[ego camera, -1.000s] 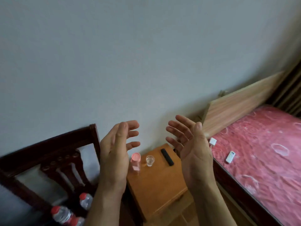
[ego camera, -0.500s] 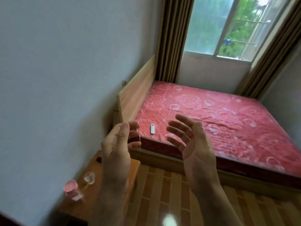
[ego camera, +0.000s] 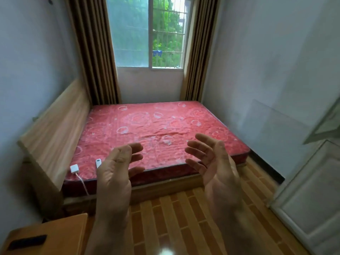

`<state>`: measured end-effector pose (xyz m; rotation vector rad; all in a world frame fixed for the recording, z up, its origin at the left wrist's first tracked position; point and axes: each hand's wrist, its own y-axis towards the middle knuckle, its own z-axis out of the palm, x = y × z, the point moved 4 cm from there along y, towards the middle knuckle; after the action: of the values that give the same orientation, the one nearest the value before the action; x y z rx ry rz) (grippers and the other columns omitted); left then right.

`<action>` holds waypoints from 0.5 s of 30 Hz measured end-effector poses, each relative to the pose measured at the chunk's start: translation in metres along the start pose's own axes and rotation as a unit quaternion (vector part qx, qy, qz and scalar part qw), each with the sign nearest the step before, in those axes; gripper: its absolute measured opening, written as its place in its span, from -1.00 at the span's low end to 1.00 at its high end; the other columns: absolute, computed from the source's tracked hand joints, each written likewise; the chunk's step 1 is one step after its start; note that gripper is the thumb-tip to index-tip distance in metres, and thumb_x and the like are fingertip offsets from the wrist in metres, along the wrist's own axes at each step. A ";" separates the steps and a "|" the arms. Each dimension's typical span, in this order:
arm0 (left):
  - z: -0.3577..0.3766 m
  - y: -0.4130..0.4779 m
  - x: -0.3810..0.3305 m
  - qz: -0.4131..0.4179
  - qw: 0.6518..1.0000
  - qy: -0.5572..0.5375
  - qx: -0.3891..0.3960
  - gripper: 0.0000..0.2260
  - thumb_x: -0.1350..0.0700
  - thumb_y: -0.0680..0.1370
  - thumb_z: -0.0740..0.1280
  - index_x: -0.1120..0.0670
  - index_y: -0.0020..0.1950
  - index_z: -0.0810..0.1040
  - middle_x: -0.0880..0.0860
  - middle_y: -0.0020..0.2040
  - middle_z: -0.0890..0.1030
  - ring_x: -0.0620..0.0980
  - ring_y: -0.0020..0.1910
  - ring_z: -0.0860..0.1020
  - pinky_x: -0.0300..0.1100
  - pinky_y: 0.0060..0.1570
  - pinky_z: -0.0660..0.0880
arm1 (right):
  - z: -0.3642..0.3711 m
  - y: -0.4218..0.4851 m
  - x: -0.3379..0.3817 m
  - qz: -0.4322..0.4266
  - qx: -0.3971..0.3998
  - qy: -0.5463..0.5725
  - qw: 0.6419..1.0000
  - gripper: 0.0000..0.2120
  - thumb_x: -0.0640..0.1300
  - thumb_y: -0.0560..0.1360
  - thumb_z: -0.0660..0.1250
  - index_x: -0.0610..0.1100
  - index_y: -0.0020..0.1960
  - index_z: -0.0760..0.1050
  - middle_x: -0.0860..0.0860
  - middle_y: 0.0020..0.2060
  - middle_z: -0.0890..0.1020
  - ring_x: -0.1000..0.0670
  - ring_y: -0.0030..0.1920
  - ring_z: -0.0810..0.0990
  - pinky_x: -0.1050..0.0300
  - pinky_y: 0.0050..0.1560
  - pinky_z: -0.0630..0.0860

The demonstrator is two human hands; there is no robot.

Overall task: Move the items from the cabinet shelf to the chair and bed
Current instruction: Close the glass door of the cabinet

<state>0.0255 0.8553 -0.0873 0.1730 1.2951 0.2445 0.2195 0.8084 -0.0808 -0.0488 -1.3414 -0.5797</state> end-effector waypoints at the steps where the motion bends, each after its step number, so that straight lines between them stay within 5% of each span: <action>1: 0.018 -0.004 0.003 -0.001 1.000 -0.002 0.009 -0.73 -0.10 0.56 0.21 -0.10 -0.05 0.70 0.03 0.08 0.72 0.08 0.10 0.66 0.09 0.03 0.57 | -0.019 0.002 0.004 0.003 -0.014 0.003 1.000 -0.48 0.35 0.51 0.16 0.01 0.18 0.62 -0.09 0.12 0.72 -0.10 0.17 0.69 -0.06 0.18 0.61; 3: 0.063 -0.017 0.009 -0.009 1.000 -0.003 0.030 -0.72 -0.10 0.56 0.21 -0.06 -0.02 0.69 0.04 0.09 0.72 0.11 0.12 0.65 0.08 0.03 0.57 | -0.063 0.003 0.014 0.002 -0.036 0.008 0.999 -0.51 0.28 0.53 0.14 -0.01 0.18 0.62 -0.11 0.12 0.72 -0.10 0.16 0.69 -0.04 0.14 0.57; 7: 0.134 -0.039 0.021 -0.012 0.997 0.007 0.077 -0.70 -0.08 0.57 0.20 0.02 0.04 0.67 0.04 0.10 0.71 0.10 0.11 0.65 0.08 0.03 0.57 | -0.128 0.004 0.031 -0.011 -0.076 0.008 0.997 -0.35 0.53 0.31 0.31 0.09 0.15 0.65 -0.08 0.13 0.72 -0.11 0.18 0.68 -0.05 0.15 0.55; 15: 0.258 -0.075 0.037 -0.028 0.983 0.017 0.179 -0.72 0.04 0.67 0.18 0.12 0.08 0.66 0.07 0.09 0.71 0.09 0.08 0.66 0.08 0.04 0.58 | -0.250 -0.008 0.058 -0.036 -0.174 0.008 0.984 -0.31 0.51 0.35 0.31 0.02 0.22 0.62 -0.06 0.12 0.72 -0.07 0.18 0.68 -0.09 0.20 0.52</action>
<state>0.2895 0.7958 -0.0734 0.4385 1.3688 -0.0373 0.4474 0.6907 -0.0913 -0.2814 -1.2179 -0.8699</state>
